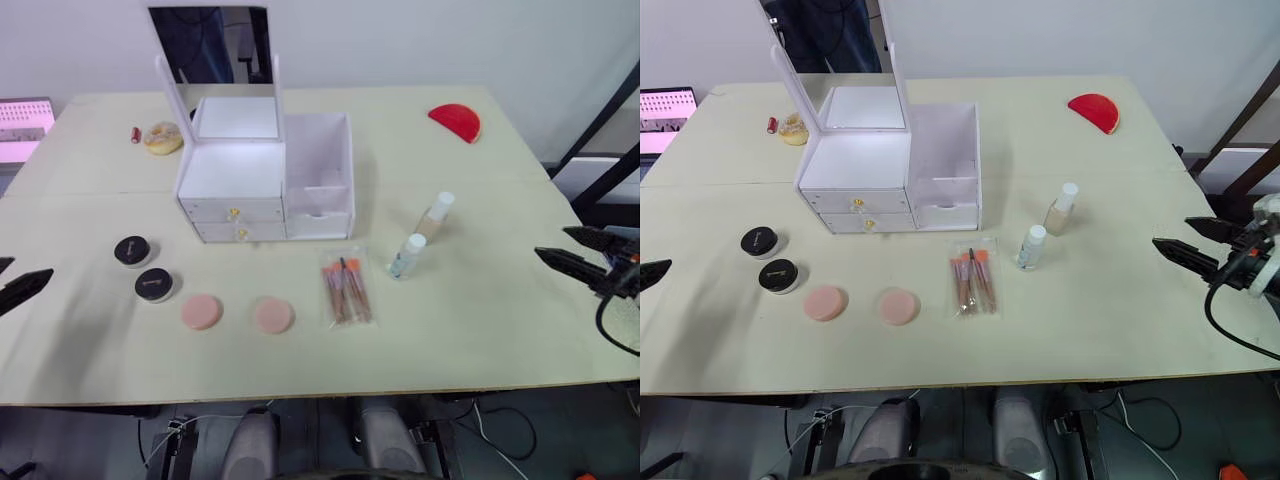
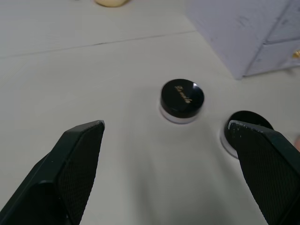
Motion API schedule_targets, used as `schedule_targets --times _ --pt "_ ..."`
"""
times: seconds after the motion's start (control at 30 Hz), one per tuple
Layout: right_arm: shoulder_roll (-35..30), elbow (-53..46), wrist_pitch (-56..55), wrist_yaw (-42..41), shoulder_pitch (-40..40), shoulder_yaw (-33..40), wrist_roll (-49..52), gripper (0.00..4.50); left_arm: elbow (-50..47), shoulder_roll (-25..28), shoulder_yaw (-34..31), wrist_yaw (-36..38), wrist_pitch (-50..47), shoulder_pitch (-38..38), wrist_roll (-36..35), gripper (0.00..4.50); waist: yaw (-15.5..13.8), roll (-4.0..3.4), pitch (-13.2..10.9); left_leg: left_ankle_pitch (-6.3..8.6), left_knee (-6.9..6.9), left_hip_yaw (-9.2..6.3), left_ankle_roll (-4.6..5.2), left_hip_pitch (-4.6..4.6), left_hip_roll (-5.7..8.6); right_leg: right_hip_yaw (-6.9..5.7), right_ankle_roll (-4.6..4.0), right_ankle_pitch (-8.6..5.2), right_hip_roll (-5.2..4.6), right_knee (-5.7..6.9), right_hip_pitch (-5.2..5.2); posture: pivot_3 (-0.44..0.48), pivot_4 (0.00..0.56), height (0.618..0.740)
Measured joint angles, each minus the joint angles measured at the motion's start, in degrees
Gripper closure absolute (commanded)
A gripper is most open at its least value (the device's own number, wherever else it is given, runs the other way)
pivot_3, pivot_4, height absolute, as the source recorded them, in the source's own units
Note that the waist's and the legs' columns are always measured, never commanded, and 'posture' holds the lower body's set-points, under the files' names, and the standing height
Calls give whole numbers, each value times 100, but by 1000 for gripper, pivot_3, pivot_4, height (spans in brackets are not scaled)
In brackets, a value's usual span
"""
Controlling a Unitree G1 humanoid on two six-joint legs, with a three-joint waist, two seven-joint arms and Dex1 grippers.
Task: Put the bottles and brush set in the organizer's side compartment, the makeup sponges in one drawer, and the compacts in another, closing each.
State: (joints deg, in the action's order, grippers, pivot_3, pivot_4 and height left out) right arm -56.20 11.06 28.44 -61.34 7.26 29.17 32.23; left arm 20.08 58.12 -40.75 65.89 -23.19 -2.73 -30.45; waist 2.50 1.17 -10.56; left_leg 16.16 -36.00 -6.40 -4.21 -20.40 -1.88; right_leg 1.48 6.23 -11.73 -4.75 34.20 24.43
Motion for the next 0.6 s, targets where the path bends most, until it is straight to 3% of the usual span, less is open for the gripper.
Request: schedule_targets --times 0.27,0.6 --pt "345 -625 340 484 1071 -964 -22 0 -2828 -421 1068 -216 -896 83 -671 29 -2 0 -1 0 -1 -1 0 -1 0 1 -19 15 1 0 -3 0 150 739" --pt "888 2 391 757 2093 -1858 -452 0 -4765 -414 1084 -626 -2030 295 -2065 29 -3 -3 -3 -1 -7 -2 1 -1 1 2 -21 14 2 1 -5 0 150 739"
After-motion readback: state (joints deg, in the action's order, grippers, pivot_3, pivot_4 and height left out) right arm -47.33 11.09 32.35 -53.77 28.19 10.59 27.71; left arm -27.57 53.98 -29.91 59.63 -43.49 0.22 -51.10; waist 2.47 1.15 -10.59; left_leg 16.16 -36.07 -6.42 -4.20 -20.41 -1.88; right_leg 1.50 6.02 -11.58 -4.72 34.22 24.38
